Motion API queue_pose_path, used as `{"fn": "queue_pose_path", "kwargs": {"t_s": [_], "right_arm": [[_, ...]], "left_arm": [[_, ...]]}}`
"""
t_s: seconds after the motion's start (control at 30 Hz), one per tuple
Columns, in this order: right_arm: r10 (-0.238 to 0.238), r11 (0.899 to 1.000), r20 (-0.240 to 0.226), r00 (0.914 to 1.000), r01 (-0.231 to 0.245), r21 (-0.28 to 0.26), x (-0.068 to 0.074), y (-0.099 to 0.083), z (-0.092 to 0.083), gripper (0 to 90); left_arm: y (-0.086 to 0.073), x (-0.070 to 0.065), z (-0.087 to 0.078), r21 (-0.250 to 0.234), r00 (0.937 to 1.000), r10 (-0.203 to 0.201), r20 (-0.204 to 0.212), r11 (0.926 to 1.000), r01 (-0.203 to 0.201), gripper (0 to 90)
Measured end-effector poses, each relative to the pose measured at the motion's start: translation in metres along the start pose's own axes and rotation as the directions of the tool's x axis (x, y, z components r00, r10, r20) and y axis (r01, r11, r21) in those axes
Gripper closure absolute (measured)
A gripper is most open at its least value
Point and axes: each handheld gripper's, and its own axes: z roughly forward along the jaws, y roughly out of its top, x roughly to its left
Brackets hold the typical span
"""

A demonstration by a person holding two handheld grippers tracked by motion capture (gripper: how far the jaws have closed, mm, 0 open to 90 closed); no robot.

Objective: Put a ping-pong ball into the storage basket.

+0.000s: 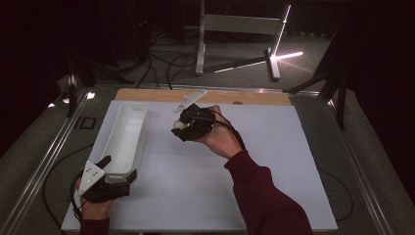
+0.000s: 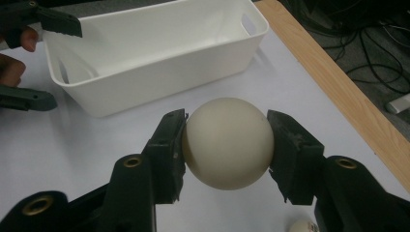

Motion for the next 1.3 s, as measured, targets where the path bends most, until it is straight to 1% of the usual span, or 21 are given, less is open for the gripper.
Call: {"fn": "queue_pose_path", "kwargs": {"t_s": [0.37, 0.73, 0.97, 1.3], "right_arm": [[-0.016, 1.0, -0.011, 0.9998, 0.016, -0.008, 0.004, 0.005, 0.009, 50.3], [-0.017, 1.0, -0.019, 0.9997, 0.016, -0.023, 0.006, 0.009, 0.013, 50.3], [-0.006, 0.999, -0.03, 0.9995, 0.005, -0.041, 0.009, 0.012, 0.016, 50.4], [-0.012, 0.998, -0.04, 0.9991, 0.01, -0.055, 0.012, 0.018, 0.02, 50.3]], "left_arm": [[0.0, 0.0, 0.0, -0.002, 1.0, -0.002, 0.0, 1.0, 0.002, 0.0], [0.0, 0.0, 0.001, 0.002, 1.0, -0.001, 0.001, 1.0, 0.001, 0.0], [0.0, -0.001, 0.001, 0.002, 1.0, -0.001, 0.0, 1.0, 0.001, 0.0], [0.0, 0.0, 0.001, 0.003, 1.0, -0.002, -0.001, 1.0, 0.002, 0.0]]}}
